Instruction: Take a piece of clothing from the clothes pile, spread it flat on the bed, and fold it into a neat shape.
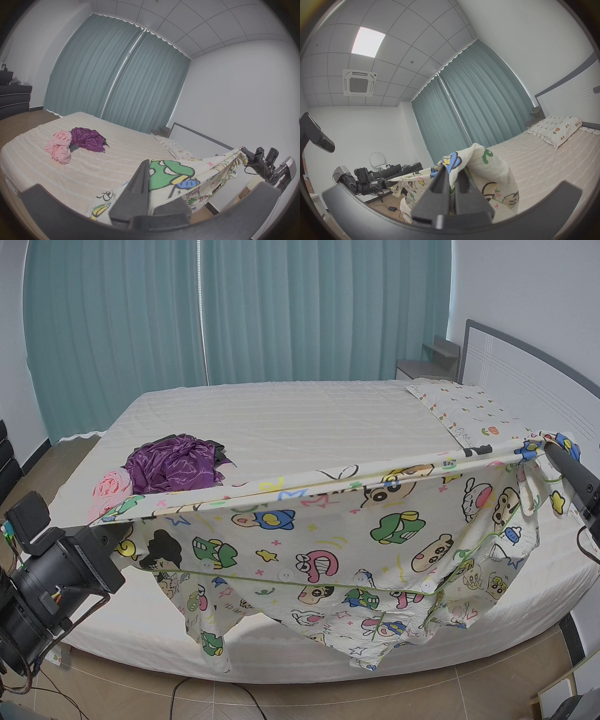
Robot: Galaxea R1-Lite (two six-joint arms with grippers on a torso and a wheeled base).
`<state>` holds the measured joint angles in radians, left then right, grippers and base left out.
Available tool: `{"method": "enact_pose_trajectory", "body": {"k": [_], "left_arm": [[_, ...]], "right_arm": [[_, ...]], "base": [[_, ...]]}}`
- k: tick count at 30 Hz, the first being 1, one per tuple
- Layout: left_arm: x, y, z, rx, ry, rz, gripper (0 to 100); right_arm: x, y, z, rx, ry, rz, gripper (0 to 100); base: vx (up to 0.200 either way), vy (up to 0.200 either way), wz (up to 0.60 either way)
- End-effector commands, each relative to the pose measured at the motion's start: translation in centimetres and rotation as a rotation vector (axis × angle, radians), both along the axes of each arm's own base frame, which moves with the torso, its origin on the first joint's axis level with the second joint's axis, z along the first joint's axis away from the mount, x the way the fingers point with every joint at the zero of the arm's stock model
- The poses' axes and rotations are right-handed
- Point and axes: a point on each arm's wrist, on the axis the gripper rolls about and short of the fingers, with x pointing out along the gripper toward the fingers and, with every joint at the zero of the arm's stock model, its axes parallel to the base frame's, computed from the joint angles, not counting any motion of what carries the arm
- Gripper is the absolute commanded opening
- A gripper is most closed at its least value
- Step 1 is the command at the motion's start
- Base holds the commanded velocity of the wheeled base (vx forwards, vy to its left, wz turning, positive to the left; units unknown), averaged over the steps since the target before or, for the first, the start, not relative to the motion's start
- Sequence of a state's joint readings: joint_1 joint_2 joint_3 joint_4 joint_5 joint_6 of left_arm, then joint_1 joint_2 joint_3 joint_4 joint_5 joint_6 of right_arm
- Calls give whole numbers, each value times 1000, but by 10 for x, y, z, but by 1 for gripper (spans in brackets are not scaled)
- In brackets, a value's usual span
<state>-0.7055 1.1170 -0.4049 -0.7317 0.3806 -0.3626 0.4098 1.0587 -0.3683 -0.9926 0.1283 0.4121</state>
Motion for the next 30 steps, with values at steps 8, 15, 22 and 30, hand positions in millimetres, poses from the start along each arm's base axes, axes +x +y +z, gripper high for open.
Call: {"method": "enact_pose_trajectory", "body": {"k": [8,15,22,30], "left_arm": [[-37,11,27,-92,-97,-127,0],[-45,21,27,-84,-92,-127,0],[-45,20,13,-14,-18,-129,0],[-30,5,-20,111,127,-122,0]], "right_arm": [[-25,-1,16,33,-107,117,0],[-32,-4,18,32,-105,129,0],[-30,-4,9,6,-42,112,0],[-21,-6,-4,-35,53,60,0]], "base": [[0,0,0],[0,0,0],[0,0,0],[0,0,0]]}}
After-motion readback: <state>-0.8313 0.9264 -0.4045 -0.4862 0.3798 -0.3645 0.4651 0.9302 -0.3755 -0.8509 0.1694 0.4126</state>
